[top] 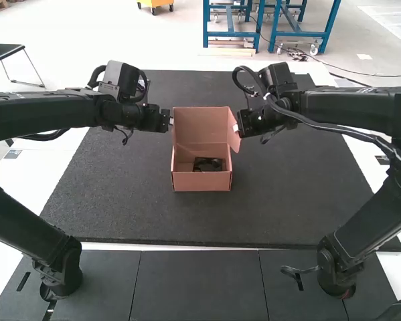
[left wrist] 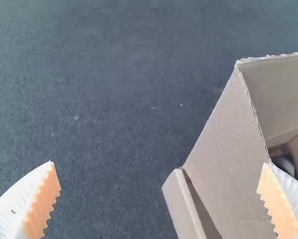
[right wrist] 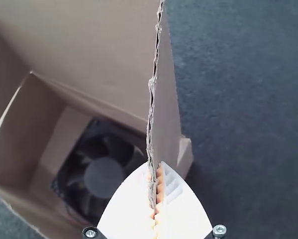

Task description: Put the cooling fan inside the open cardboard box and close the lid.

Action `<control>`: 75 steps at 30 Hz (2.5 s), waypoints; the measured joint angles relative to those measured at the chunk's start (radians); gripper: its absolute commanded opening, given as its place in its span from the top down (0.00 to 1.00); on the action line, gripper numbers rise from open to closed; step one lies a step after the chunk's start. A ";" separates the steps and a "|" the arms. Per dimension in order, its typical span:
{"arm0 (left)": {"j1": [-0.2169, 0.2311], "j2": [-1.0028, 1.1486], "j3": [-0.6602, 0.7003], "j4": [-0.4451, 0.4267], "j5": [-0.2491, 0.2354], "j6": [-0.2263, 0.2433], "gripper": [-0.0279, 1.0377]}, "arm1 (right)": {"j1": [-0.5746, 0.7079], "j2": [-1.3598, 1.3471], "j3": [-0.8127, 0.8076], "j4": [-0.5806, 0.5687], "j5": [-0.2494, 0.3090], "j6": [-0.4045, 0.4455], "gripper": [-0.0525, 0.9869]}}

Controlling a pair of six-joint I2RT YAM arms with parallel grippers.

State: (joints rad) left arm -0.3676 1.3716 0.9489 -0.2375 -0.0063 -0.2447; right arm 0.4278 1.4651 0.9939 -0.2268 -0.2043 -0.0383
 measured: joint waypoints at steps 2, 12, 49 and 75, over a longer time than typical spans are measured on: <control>0.000 0.000 0.000 0.000 0.000 0.000 0.09 | 0.000 0.000 0.001 -0.001 -0.003 0.000 0.96; 0.000 0.000 0.000 0.002 0.003 -0.004 0.09 | 0.005 0.027 0.033 -0.007 -0.010 0.001 0.97; 0.000 -0.005 0.000 -0.098 0.022 -0.003 0.09 | 0.082 0.077 0.117 -0.179 -0.006 0.054 0.97; -0.019 -0.031 -0.018 -0.174 0.060 -0.003 0.09 | 0.083 0.077 0.117 -0.256 -0.010 0.052 0.97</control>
State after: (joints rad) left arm -0.3866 1.3403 0.9310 -0.4118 0.0540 -0.2478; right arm 0.5106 1.5421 1.1114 -0.4831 -0.2138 0.0139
